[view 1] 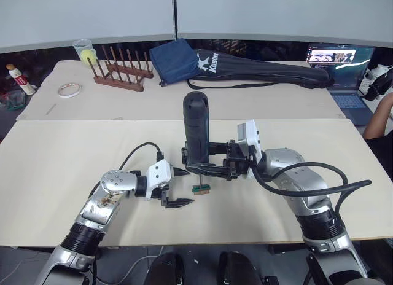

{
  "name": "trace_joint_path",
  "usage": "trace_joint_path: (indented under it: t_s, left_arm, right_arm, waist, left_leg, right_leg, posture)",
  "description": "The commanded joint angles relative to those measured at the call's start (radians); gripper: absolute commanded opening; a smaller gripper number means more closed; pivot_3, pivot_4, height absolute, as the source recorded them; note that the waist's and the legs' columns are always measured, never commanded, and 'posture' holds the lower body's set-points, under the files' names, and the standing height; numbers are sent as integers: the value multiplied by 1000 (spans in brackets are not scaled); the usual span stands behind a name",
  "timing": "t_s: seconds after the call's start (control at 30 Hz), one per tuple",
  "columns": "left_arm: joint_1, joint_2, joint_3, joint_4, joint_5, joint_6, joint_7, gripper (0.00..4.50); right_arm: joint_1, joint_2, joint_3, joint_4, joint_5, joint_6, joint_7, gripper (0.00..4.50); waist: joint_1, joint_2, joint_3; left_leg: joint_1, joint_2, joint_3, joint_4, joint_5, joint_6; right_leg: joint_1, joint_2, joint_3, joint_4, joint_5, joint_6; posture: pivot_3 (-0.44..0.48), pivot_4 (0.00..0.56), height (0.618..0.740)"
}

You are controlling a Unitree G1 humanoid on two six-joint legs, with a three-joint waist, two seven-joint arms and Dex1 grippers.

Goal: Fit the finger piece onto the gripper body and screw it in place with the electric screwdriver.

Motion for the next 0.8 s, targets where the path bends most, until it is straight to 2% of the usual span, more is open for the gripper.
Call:
trace_joint_path:
  t_s: [0.03, 0.8]
  left_arm:
    - [-17, -5, 4, -8, -7, -12, 0, 4500]
    - [-23, -9, 5, -4, -5, -12, 3, 4500]
  right_arm:
    - [-29, -2, -32, -56, 37, -1, 3, 1928]
    - [-26, -3, -21, -38, 30, -9, 4, 1928]
  waist:
    - [0, 0, 0]
    - [0, 0, 0]
  left_leg:
    - [0, 0, 0, 0, 0, 0]
    - [0, 0, 0, 0, 0, 0]
  right_leg:
    - [0, 0, 0, 0, 0, 0]
    - [0, 0, 0, 0, 0, 0]
  posture:
    - [0, 150, 740]
    - [0, 150, 740]
